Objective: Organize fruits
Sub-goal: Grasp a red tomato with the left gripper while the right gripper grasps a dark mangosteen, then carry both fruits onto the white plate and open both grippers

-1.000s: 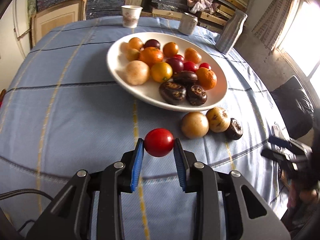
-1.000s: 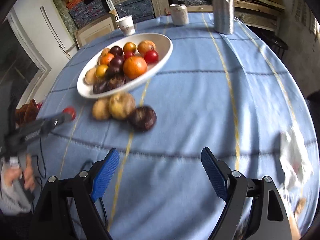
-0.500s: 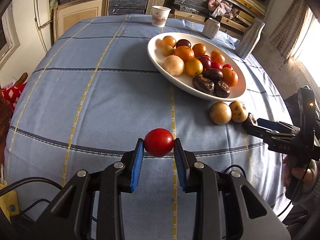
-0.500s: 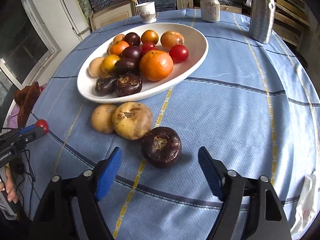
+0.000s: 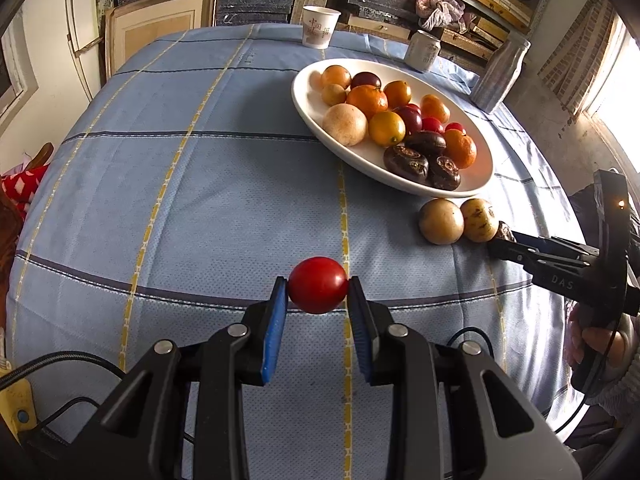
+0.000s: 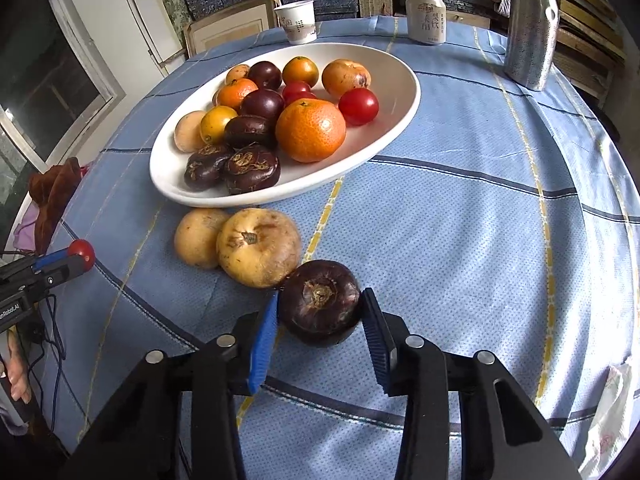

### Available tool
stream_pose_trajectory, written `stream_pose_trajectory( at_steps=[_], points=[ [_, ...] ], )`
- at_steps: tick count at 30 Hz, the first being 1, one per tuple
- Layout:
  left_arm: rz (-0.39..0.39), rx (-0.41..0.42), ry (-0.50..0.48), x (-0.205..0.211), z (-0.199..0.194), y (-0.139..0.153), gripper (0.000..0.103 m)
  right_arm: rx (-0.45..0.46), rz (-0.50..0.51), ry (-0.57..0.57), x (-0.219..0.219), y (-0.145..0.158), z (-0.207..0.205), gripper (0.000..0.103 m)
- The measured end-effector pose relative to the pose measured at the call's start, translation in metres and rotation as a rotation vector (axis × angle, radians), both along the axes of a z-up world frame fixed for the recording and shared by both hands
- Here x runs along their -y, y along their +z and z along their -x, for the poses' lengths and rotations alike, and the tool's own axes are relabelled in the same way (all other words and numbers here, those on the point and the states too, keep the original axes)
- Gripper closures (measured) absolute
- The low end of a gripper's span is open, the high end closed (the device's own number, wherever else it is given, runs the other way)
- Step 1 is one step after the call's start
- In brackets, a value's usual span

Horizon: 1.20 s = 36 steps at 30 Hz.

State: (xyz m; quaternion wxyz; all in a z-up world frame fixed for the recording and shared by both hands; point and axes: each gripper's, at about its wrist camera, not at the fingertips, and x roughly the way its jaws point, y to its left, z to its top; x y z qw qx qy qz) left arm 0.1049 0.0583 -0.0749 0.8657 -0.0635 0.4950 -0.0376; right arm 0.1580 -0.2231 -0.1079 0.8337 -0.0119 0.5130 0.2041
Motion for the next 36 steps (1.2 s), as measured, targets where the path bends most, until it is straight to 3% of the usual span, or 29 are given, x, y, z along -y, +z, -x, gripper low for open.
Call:
stream_pose_trajectory(
  at_steps=[11, 17, 20, 25, 30, 36],
  points=[
    [0.001, -0.004, -0.057, 0.018, -0.016, 0.003, 0.073, -0.028, -0.026, 0.039, 0.001, 0.010, 0.038, 0.061],
    [-0.017, 0.098, -0.086, 0.024, -0.060, 0.051, 0.073, 0.107, -0.066, 0.039, 0.003, 0.075, 0.014, 0.061],
    [-0.028, 0.151, -0.093, 0.027, -0.090, 0.079, 0.073, 0.187, -0.094, 0.035, 0.002, 0.116, -0.015, 0.061],
    [-0.058, 0.200, -0.105, 0.033, -0.143, 0.106, 0.073, 0.297, -0.111, 0.019, -0.007, 0.159, -0.067, 0.062],
    [-0.077, 0.179, -0.125, 0.044, -0.201, 0.093, 0.073, 0.297, -0.103, -0.015, -0.017, 0.149, -0.121, 0.062],
    [-0.051, 0.111, -0.120, 0.048, -0.255, 0.050, 0.073, 0.205, -0.076, -0.034, -0.038, 0.098, -0.173, 0.061]
  ],
)
